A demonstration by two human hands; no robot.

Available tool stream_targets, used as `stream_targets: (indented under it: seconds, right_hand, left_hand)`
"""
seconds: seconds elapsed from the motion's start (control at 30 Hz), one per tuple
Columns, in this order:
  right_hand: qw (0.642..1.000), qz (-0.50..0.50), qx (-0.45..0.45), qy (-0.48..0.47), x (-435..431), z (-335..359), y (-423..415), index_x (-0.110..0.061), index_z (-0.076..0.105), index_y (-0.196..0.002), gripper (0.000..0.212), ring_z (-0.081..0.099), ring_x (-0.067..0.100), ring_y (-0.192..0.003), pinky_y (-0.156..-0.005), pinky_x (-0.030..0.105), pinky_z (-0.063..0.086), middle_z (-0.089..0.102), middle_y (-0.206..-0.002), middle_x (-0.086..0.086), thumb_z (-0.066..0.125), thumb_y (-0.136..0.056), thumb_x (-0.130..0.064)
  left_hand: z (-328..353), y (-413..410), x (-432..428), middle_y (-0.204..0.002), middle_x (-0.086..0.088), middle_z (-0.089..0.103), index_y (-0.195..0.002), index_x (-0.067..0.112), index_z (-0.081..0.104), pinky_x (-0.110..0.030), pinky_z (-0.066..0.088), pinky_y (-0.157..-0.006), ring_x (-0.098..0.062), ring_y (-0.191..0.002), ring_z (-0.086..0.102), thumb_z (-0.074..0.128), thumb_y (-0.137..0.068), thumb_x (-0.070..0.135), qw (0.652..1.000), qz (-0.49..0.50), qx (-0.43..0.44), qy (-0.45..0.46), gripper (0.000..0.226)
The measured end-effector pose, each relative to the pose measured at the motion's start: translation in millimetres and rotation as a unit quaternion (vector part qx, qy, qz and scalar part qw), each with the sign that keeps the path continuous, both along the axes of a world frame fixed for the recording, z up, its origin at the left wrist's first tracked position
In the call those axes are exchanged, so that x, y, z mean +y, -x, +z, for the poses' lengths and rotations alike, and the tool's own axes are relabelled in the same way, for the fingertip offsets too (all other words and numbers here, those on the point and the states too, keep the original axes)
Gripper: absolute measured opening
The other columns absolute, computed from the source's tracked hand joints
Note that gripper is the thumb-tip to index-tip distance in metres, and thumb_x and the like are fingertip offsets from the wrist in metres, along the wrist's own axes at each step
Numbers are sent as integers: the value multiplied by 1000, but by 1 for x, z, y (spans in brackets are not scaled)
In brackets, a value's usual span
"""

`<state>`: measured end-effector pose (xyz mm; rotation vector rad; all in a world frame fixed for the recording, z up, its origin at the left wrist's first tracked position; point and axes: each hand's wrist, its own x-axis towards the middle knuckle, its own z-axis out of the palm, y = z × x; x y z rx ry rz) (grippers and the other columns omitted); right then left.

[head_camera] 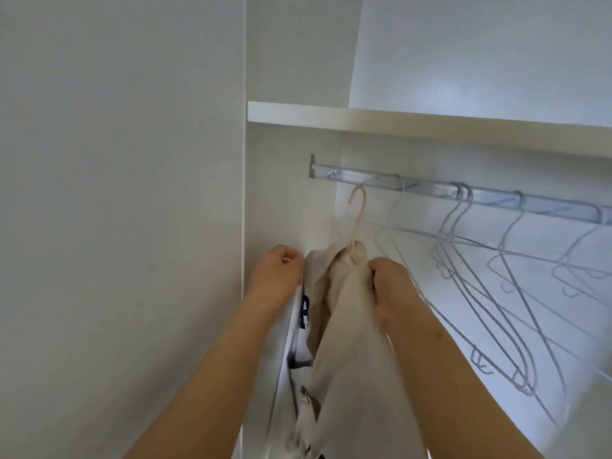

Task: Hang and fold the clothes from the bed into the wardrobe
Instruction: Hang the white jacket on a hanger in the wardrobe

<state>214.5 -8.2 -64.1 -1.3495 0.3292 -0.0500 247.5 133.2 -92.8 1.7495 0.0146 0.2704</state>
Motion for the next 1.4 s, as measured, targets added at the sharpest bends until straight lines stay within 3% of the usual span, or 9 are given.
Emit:
stream_targets:
  seconds: [0.17,0.37,0.53,0.7,0.8,0.87,1.0,1.1,1.4]
  right_hand:
    - [998,-42,-20,-46,14,24,-57,-7,50,-61,32,46,16,-47,-47,23,41,47,-40,2,41,-91,-6]
    - [997,-20,-40,-57,18,44,-116,-3,53,-80,18,47,18,-58,-57,26,44,45,-64,6,38,-90,-1]
    - [997,40,12,-59,23,25,-156,-9,50,-107,20,50,21,-71,-65,32,43,48,-77,10,35,-93,-9]
    - [994,60,19,-92,25,0,-171,-5,53,-88,17,55,24,-71,-69,35,48,56,-80,13,38,-92,1]
    - [988,80,0,-130,26,-6,-175,-5,53,-85,19,56,26,-74,-84,40,47,57,-82,15,37,-95,-2]
    - [986,89,-8,-144,27,-11,-176,-6,54,-86,20,57,26,-76,-82,39,47,58,-85,14,38,-97,-6]
    - [976,108,-27,-185,27,-26,-170,-8,60,-94,15,58,23,-81,-72,35,51,61,-91,9,45,-97,-12]
    - [972,105,-39,-206,23,-34,-164,-10,62,-99,18,60,23,-91,-75,36,52,64,-99,7,47,-97,-19]
    - [977,103,-30,-183,20,-54,-119,-17,64,-106,25,64,27,-97,-79,38,54,65,-111,8,49,-95,-34]
  left_hand:
    - [6,-47,-3,-76,2,57,-72,24,53,-24,39,-56,-15,-68,54,51,-93,12,999,3,-6,53,24]
    - [18,-80,-11,-75,4,56,-74,24,54,-25,41,-66,-18,-74,54,51,-91,8,991,16,-27,130,24]
    - [8,-88,-16,-85,0,54,-109,20,54,-23,41,-69,-16,-76,50,48,-90,3,990,28,-39,132,27]
    - [0,-92,-17,-95,-12,60,-126,23,50,-35,46,-94,-28,-91,57,42,-91,0,991,47,-58,112,43]
    - [-5,-95,-17,-93,-2,60,-126,26,51,-26,45,-82,-18,-83,56,42,-90,1,993,56,-52,95,45]
    - [-9,-95,-17,-98,2,60,-127,29,49,-23,42,-76,-13,-82,55,44,-89,6,995,58,-43,66,45]
    - [-26,-91,-14,-113,4,61,-130,28,45,-26,46,-85,-13,-96,58,52,-86,7,999,42,-16,1,49]
    - [-39,-86,-10,-111,11,59,-124,24,51,-18,38,-76,-7,-91,53,53,-86,4,997,47,-2,-59,43]
    - [-47,-72,-4,-110,4,63,-115,18,60,-21,38,-78,-10,-90,53,52,-89,4,995,38,-8,-96,31]
